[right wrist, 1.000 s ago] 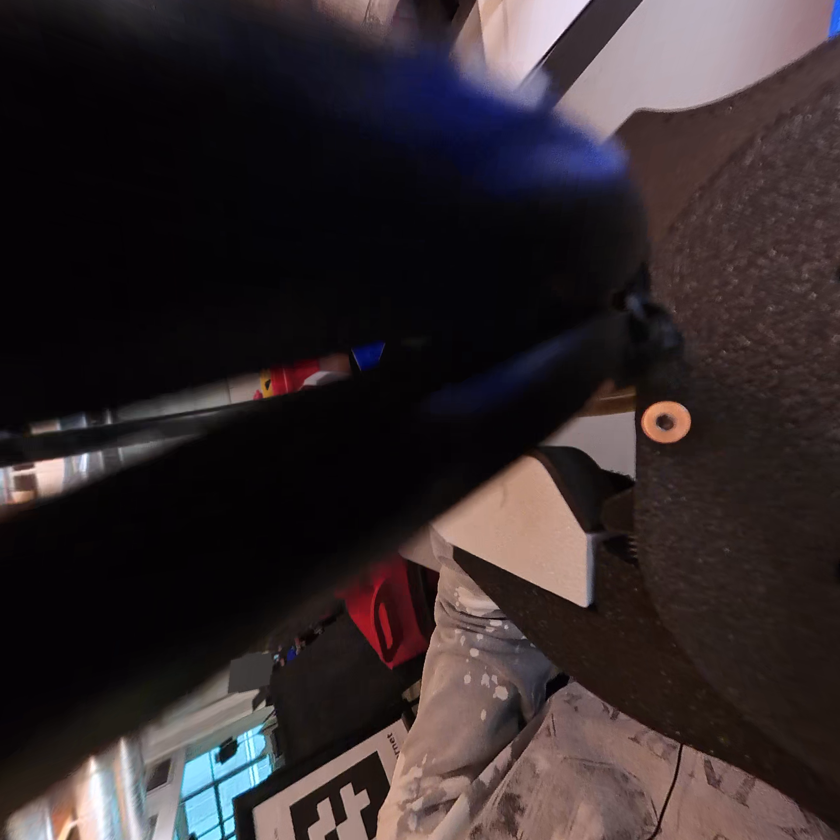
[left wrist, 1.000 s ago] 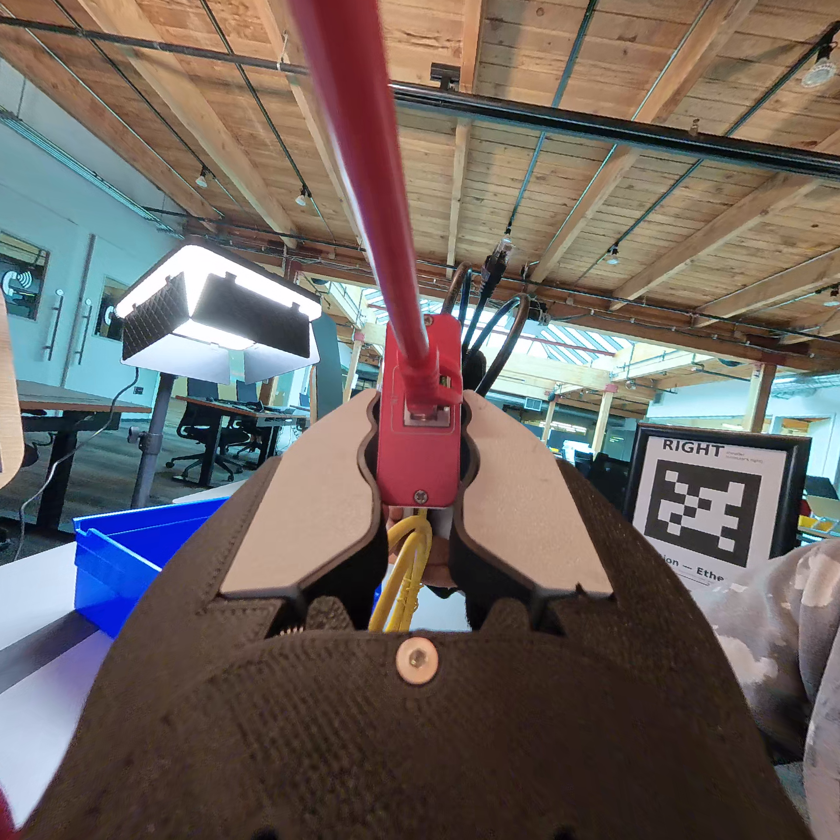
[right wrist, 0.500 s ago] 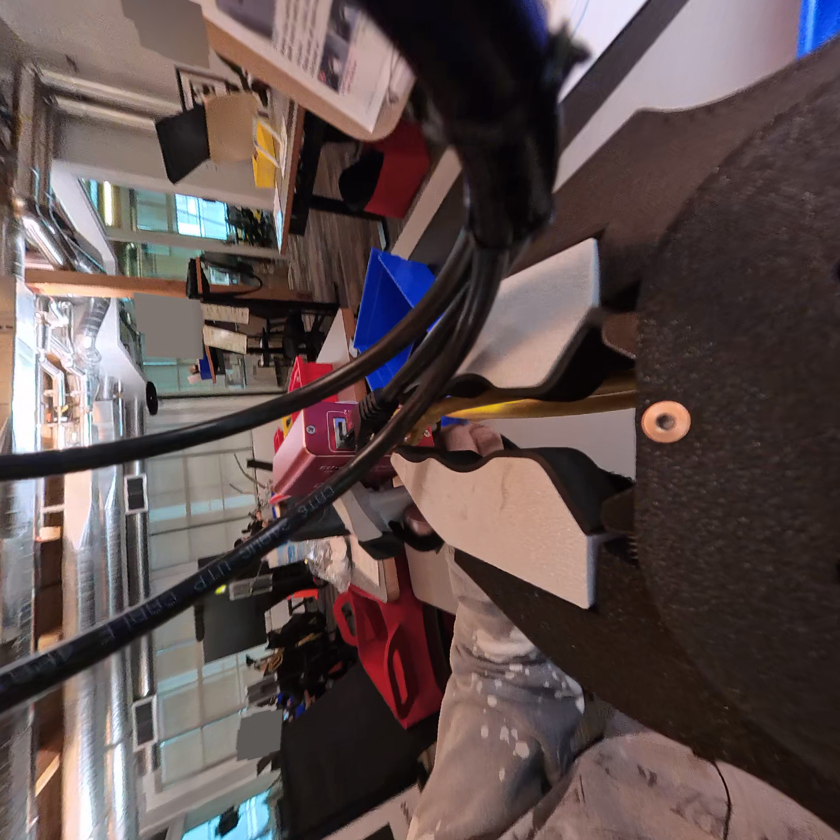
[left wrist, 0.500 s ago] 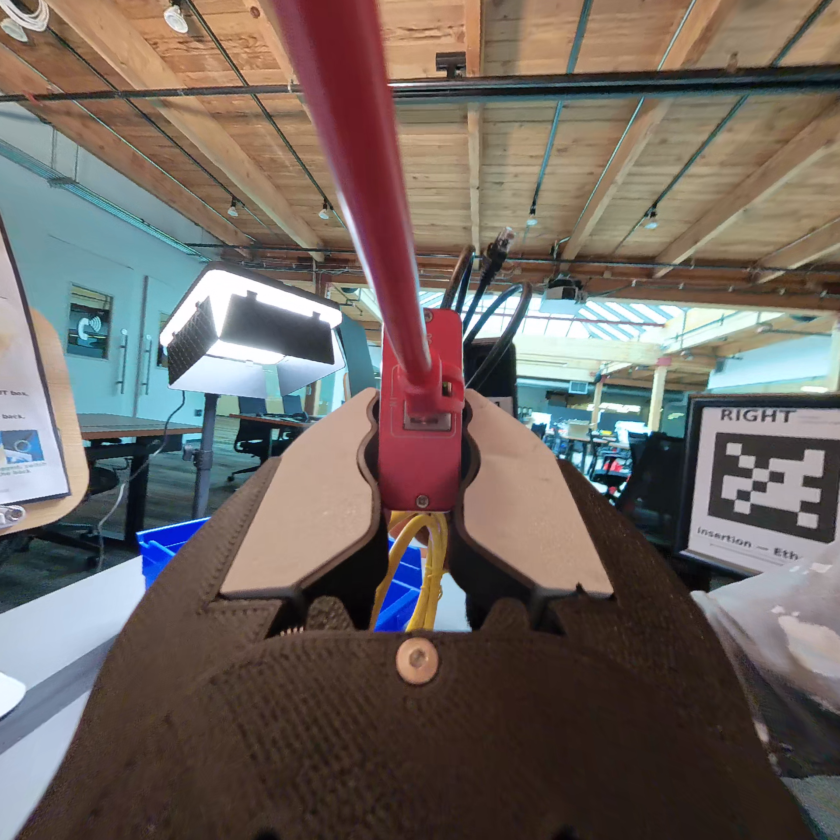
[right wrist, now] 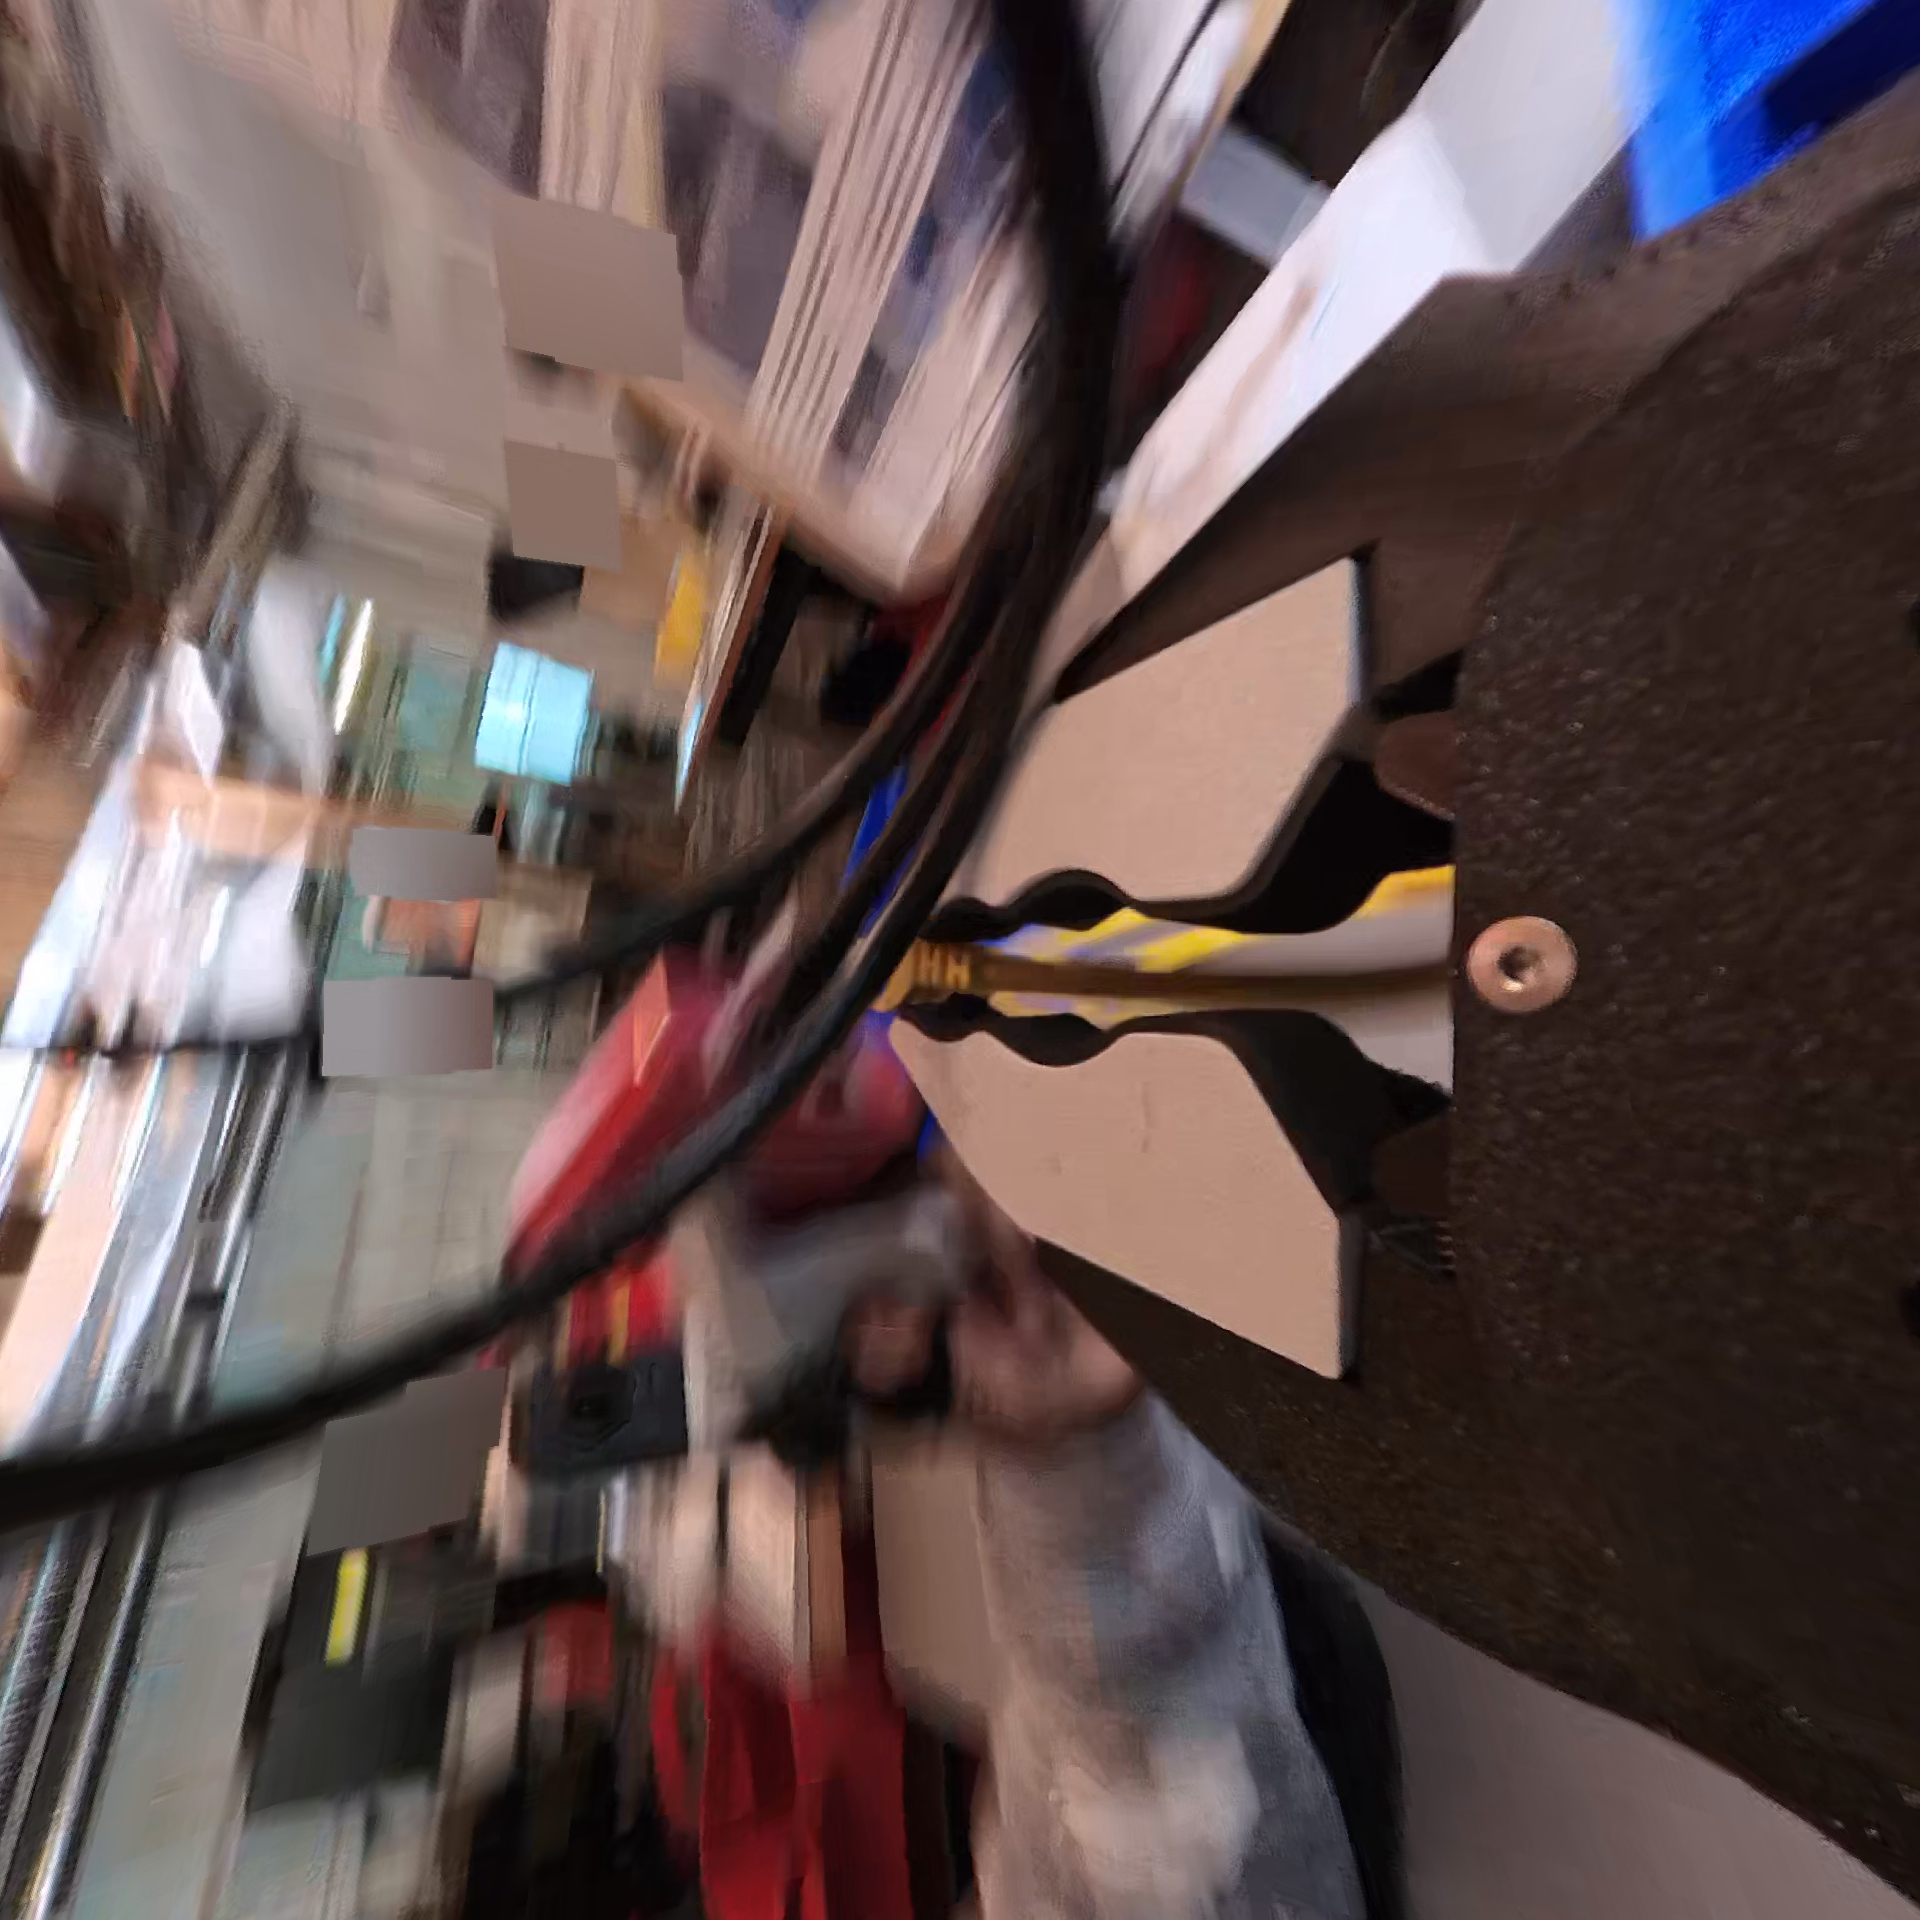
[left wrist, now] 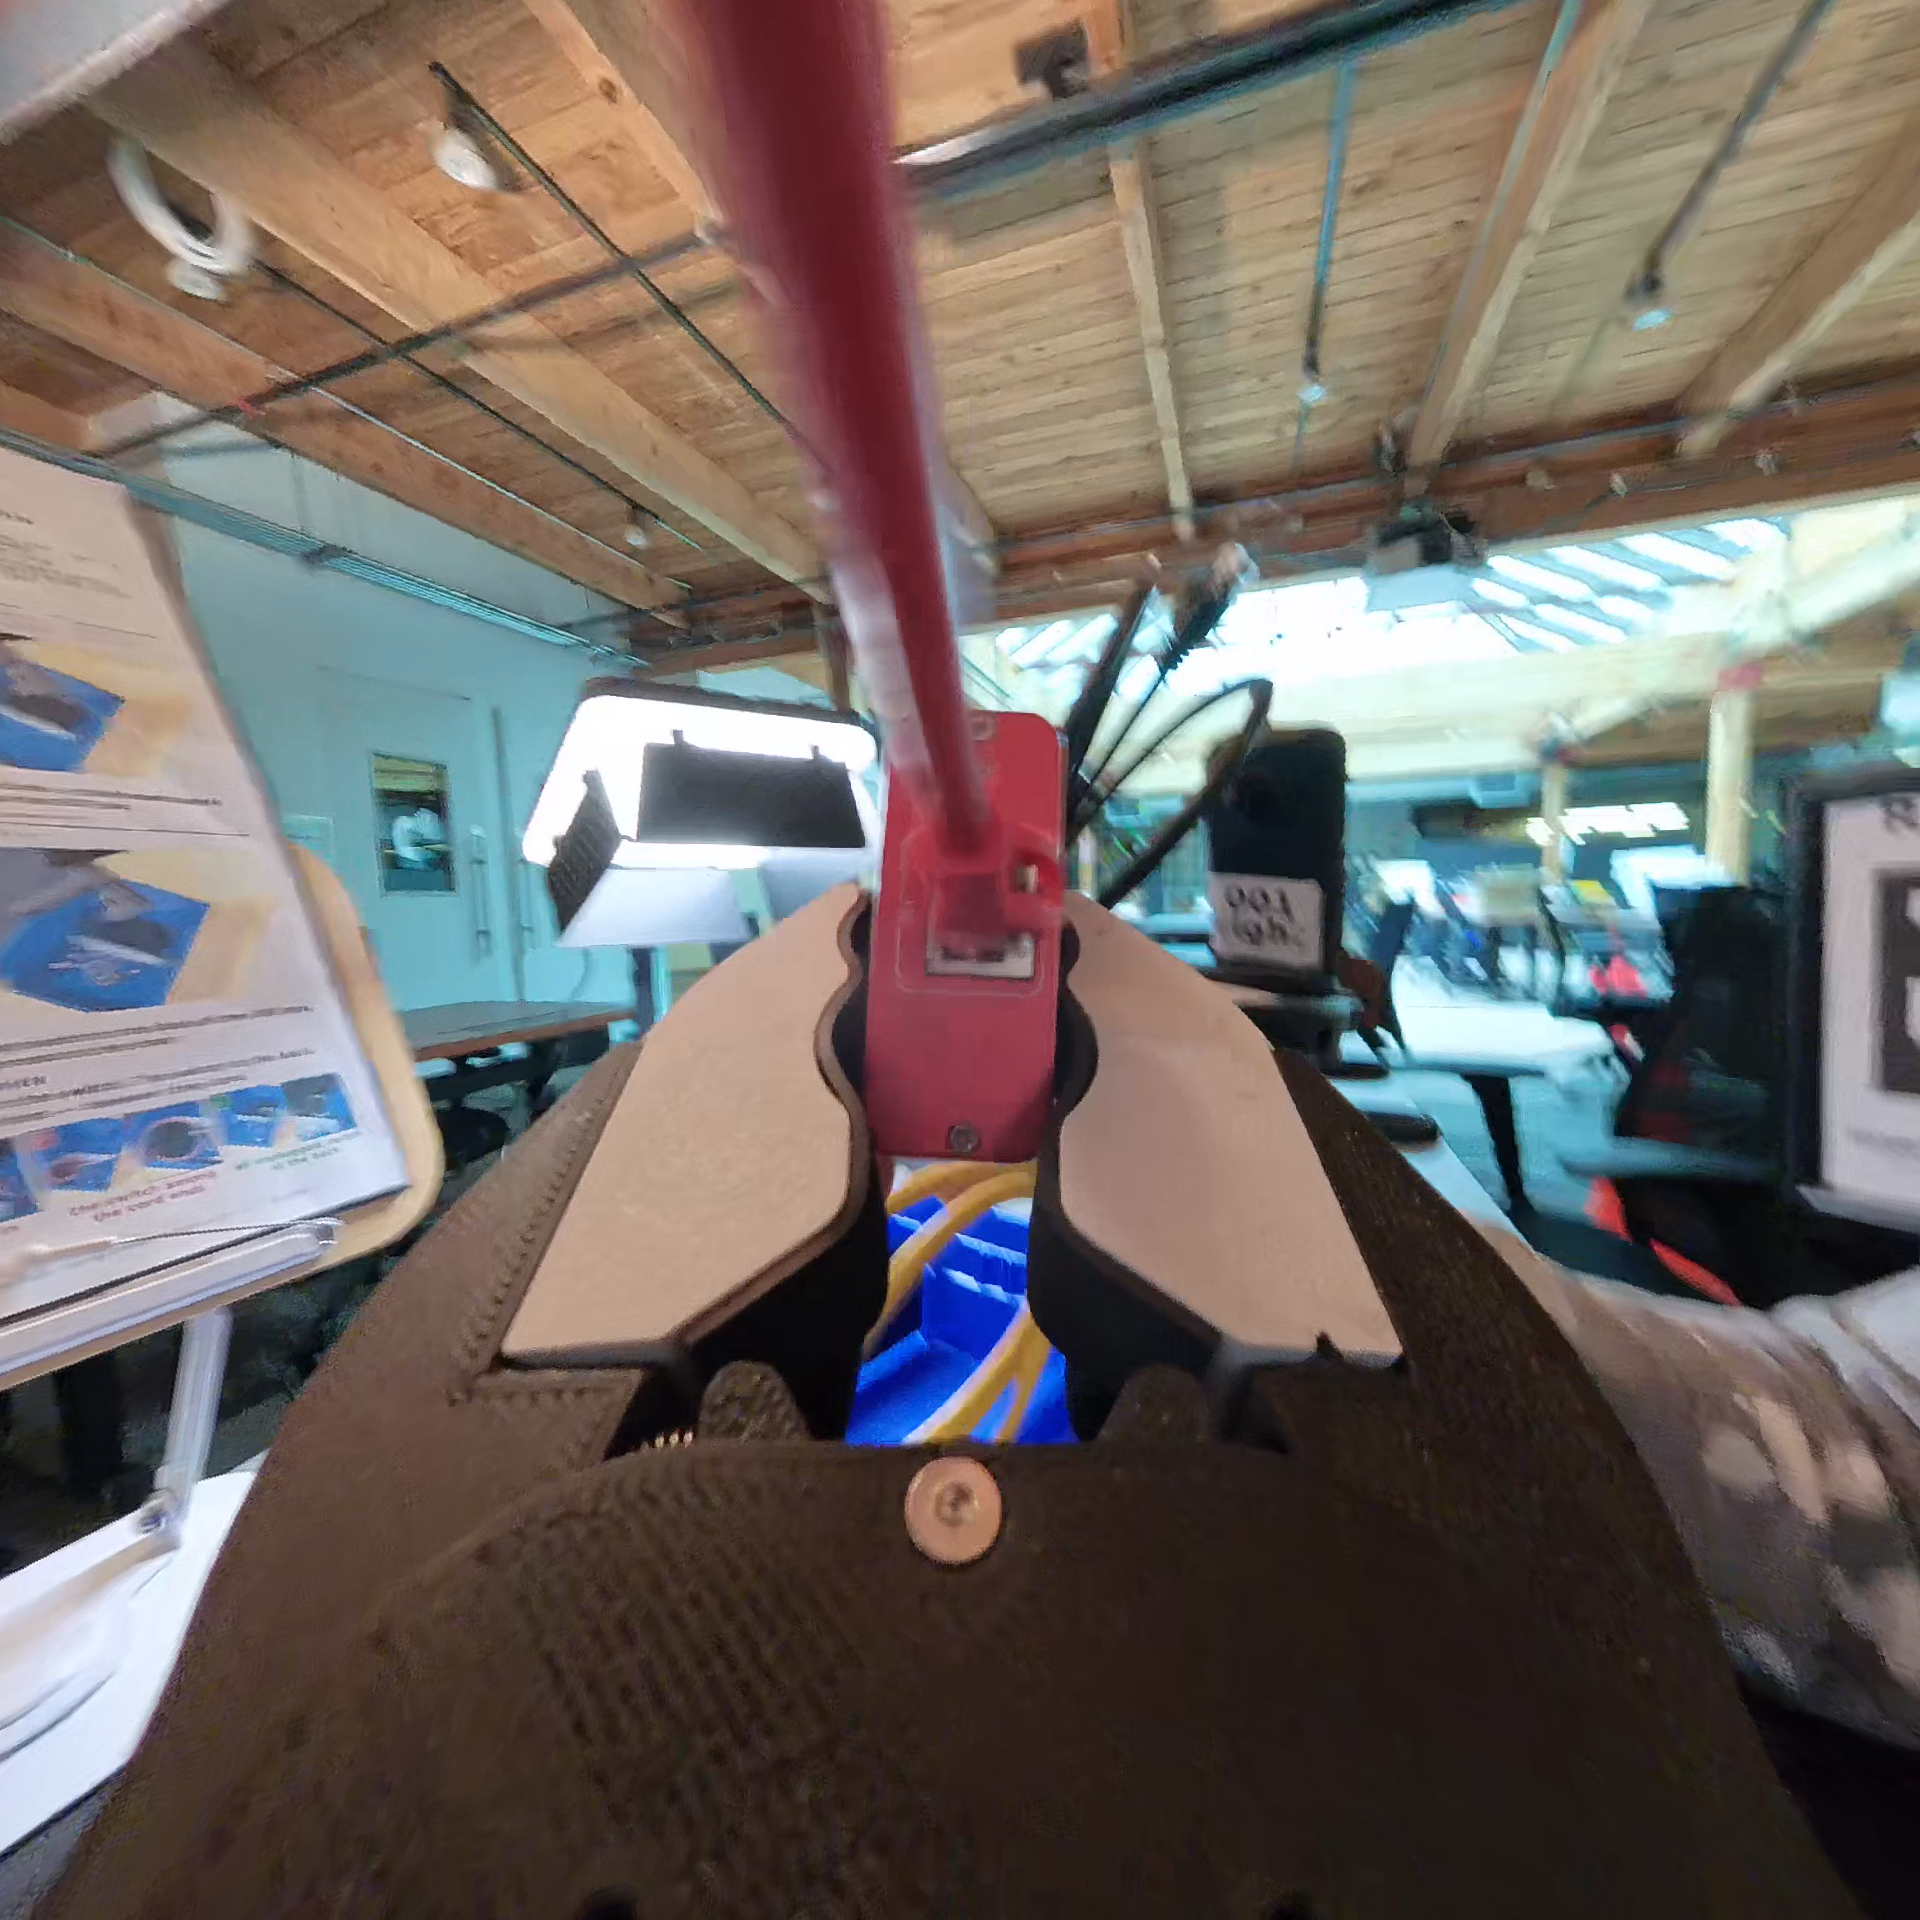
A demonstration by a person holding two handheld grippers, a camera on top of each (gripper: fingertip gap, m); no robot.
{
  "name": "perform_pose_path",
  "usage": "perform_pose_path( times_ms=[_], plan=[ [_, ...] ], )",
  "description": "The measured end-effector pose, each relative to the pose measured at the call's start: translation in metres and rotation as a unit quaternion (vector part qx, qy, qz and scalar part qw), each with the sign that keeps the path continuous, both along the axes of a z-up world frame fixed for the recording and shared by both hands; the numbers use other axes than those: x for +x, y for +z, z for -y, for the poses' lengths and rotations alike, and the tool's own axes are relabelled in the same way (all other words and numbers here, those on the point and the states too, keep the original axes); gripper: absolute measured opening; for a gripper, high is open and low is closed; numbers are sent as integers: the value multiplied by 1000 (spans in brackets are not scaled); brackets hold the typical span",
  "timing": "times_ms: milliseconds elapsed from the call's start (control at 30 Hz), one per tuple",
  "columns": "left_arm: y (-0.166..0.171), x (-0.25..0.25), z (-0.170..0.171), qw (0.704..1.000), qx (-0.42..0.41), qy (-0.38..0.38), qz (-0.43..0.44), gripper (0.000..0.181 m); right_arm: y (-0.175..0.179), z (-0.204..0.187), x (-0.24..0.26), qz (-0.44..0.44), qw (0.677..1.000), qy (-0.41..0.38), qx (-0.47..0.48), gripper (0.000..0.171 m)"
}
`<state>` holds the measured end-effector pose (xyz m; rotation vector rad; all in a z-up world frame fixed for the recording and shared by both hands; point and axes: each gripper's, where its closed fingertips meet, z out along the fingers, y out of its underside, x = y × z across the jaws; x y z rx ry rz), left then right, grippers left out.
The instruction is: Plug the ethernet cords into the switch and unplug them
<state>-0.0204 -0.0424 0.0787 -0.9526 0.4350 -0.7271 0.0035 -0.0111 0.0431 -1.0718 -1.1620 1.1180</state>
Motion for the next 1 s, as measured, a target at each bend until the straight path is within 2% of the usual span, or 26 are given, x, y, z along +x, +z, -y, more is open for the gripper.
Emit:
perform_pose_path(
  times_ms=[33, 100, 167, 233, 433, 700, 767, 833, 867, 933, 1000],
  plan=[
    [14, -18, 7, 999, 23, 2, 45, 30, -2, -24, 10, -5, 998, -55, 19, 10],
    [34, -44, 19, 998, 26, -4, 57, 30, -1, -23, 22, -9, 999, 17, -41, 10],
    [36, -51, 16, 999, 16, 25, 26, 30, 8, -9, 16, 0, 1000, 11, 18, 11],
    [34, -59, 9, 999, -2, 31, 33, 31, 12, -5, 13, 3, 1000, 23, 2, 11],
    [37, -98, 4, 996, -18, 51, 75, 30, 11, -38, 41, 5, 998, 17, -67, 10],
    [47, -112, 12, 993, -12, 40, 109, 30, 13, -113, 105, -31, 990, -123, -54, 10],
    [47, -110, 13, 993, -14, 30, 110, 30, -1, -132, 115, -17, 986, -144, -76, 11],
    [46, -107, 11, 993, -19, 21, 113, 30, -32, -149, 116, 25, 981, -129, -140, 11],
    [45, -104, 10, 993, -23, 15, 114, 30, -53, -165, 119, 49, 972, -155, -172, 11],
    [42, -99, 7, 992, -32, 2, 119, 30, -101, -201, 136, 132, 936, -255, -203, 11],
    [38, -94, 4, 992, -42, -10, 119, 30, -120, -227, 163, 184, 897, -371, -154, 20]
  ],
)
